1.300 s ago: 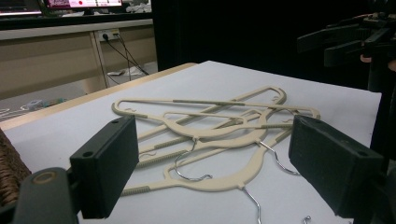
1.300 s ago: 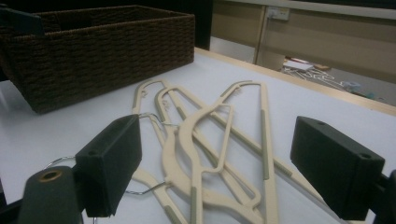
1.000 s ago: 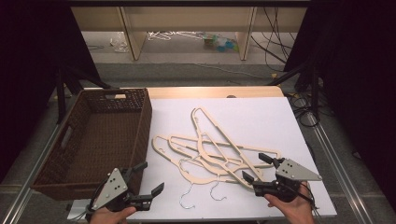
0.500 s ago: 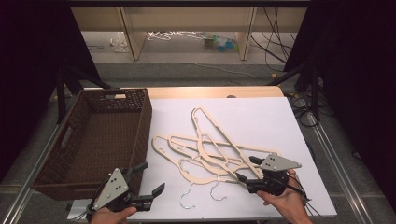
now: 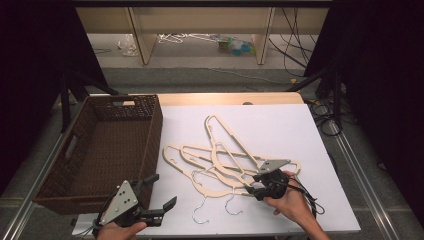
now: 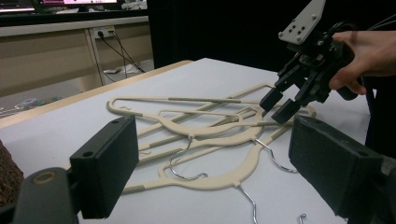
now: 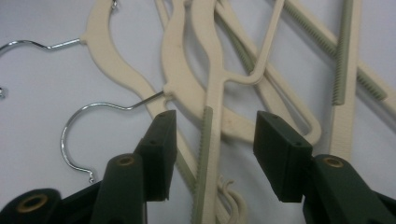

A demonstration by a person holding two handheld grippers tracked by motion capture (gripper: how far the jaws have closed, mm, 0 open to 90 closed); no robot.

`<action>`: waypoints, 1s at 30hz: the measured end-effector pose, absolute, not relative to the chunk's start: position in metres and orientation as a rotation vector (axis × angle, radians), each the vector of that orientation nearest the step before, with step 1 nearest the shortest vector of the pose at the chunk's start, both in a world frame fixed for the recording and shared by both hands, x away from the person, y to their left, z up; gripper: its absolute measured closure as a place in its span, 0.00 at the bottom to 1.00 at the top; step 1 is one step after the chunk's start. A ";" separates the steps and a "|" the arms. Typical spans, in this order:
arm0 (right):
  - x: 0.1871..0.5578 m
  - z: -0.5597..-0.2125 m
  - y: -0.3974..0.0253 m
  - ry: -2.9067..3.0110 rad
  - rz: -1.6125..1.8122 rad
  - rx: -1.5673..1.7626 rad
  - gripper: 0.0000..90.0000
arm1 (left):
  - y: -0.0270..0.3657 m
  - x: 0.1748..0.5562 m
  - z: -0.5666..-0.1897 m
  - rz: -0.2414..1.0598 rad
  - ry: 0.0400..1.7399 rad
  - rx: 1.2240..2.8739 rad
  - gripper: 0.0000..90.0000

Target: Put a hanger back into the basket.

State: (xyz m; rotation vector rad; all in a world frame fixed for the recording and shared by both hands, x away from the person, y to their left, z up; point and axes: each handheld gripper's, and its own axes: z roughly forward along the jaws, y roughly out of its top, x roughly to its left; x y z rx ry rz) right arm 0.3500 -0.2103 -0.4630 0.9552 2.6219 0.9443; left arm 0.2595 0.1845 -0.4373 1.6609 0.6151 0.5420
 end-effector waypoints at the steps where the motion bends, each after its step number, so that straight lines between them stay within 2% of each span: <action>1: 0.355 -0.468 -0.208 2.624 0.935 0.944 0.65 | 0.184 0.259 -0.438 0.540 0.616 1.663 0.18; 5: 0.354 -0.468 -0.204 2.681 0.878 1.041 0.74 | 0.184 0.259 -0.437 0.544 0.607 1.669 0.18; 10: 0.359 -0.471 -0.203 2.682 0.854 1.001 0.79 | 0.184 0.260 -0.437 0.545 0.603 1.673 0.18; 21: 0.363 -0.472 -0.201 2.714 0.827 1.030 0.83 | 0.181 0.259 -0.438 0.531 0.610 1.668 0.18; 24: 0.363 -0.472 -0.200 2.701 0.811 1.033 0.87 | 0.182 0.259 -0.438 0.535 0.605 1.676 0.18; 30: 0.360 -0.461 -0.208 2.719 0.777 1.019 0.89 | 0.182 0.259 -0.438 0.535 0.606 1.675 0.18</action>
